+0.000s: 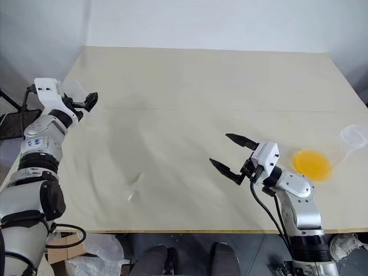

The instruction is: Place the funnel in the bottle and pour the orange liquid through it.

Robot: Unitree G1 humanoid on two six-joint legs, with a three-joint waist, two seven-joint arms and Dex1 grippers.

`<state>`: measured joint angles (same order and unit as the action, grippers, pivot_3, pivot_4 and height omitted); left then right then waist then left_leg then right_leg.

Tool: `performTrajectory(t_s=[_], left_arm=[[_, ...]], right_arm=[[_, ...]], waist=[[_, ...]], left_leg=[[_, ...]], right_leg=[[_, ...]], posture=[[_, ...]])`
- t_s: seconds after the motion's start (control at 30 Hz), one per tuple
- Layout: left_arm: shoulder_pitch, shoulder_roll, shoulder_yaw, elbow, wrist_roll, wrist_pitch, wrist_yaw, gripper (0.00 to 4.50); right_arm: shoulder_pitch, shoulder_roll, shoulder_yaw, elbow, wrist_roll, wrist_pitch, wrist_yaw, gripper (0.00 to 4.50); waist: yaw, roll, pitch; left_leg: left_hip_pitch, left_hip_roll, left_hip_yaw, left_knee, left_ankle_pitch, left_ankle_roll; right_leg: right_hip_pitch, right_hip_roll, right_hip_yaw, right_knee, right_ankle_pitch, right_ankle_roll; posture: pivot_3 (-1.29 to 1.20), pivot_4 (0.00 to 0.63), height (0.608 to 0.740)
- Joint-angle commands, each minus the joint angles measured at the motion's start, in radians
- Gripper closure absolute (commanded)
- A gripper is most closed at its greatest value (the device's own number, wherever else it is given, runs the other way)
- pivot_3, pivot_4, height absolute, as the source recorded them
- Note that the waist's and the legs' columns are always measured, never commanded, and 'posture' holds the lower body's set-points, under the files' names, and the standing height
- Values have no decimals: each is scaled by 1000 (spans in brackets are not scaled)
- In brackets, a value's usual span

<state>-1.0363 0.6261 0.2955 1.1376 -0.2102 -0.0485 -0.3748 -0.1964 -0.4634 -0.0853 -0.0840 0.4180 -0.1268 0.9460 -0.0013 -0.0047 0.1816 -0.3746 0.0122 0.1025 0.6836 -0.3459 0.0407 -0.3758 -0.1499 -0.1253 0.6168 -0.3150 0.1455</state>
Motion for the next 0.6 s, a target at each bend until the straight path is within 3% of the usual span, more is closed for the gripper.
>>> performTrajectory(t_s=[0.03, 0.1, 0.17, 0.3, 0.43, 0.6], left_arm=[[-27, -3, -4, -2, 17, -51, -1, 1122], [-26, -6, -1, 2, 16, -68, -4, 1764], [-25, -8, 5, 4, 14, -83, 0, 2062], [-14, -10, 11, -2, 12, -140, -23, 2063], [-11, -45, 20, -85, -55, -134, -209, 2063], [36, -129, -108, -398, -110, 26, -500, 2063]], right_arm=[[10, 5, -6, -38, 5, -26, -9, 0], [14, 6, -4, -36, 3, -31, -10, 0], [18, 8, -3, -33, 0, -37, -11, 0], [26, 12, 6, -25, -12, -49, -7, 0], [44, 1, -5, -40, -15, -50, -12, 0], [123, -52, -85, -114, 2, -29, -42, 0]], waist=[[0, 0, 0], [0, 0, 0], [0, 0, 0], [-1, 0, 0], [2, -1, 0], [14, -1, 0]], left_leg=[[0, 0, 0, 0, 0, 0], [0, 0, 0, 0, 0, 0], [0, 0, 0, 0, 0, 0], [0, 0, 0, 0, 0, 0], [0, 0, 0, 0, 0, 0], [-2, 0, -3, 1, 0, 0]], right_leg=[[0, 0, 0, 0, 0, 0], [0, 0, 0, 1, 0, 0], [0, 0, 0, 1, 0, 0], [0, 0, -1, 1, 0, 0], [0, 0, -1, 1, 0, 0], [0, -1, -1, 1, 0, 0]], posture=[[0, 150, 740], [0, 150, 740], [0, 150, 740], [0, 150, 740], [0, 150, 740], [0, 150, 740]])
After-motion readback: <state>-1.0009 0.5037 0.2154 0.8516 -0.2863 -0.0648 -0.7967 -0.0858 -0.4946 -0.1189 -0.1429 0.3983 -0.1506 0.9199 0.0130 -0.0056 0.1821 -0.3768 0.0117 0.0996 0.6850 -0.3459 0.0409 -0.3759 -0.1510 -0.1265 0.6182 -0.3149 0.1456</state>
